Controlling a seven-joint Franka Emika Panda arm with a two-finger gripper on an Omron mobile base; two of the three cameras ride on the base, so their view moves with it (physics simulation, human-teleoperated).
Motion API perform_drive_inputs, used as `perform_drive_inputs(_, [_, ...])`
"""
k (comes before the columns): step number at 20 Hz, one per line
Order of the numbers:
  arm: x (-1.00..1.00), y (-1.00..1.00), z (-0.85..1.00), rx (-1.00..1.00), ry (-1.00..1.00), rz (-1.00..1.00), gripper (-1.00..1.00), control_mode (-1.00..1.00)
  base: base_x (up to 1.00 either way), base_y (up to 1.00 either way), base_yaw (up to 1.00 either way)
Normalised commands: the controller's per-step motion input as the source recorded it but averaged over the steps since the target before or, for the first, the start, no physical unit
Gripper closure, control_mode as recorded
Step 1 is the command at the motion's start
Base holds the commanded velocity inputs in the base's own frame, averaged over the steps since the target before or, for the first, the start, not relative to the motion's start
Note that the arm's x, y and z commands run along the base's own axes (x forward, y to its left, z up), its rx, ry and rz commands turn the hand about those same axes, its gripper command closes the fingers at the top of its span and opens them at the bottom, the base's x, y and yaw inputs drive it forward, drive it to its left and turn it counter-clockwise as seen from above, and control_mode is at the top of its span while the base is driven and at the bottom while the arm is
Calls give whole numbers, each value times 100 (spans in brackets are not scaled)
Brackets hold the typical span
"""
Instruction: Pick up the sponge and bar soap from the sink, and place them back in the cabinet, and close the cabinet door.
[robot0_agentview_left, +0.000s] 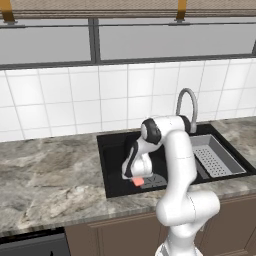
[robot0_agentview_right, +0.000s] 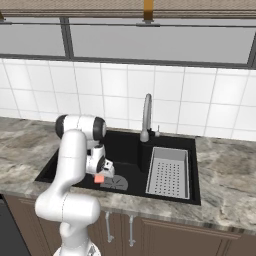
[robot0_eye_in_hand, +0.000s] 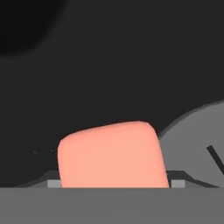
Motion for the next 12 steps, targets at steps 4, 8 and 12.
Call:
perform_drive_inputs(4, [0, 0, 41, 0, 0, 0, 100, -100, 0, 0, 0])
perform_drive_inputs(8, [0, 0, 48, 0, 0, 0, 100, -100, 0, 0, 0])
perform_drive_inputs(12, [0, 0, 55, 0, 0, 0, 100, -100, 0, 0, 0])
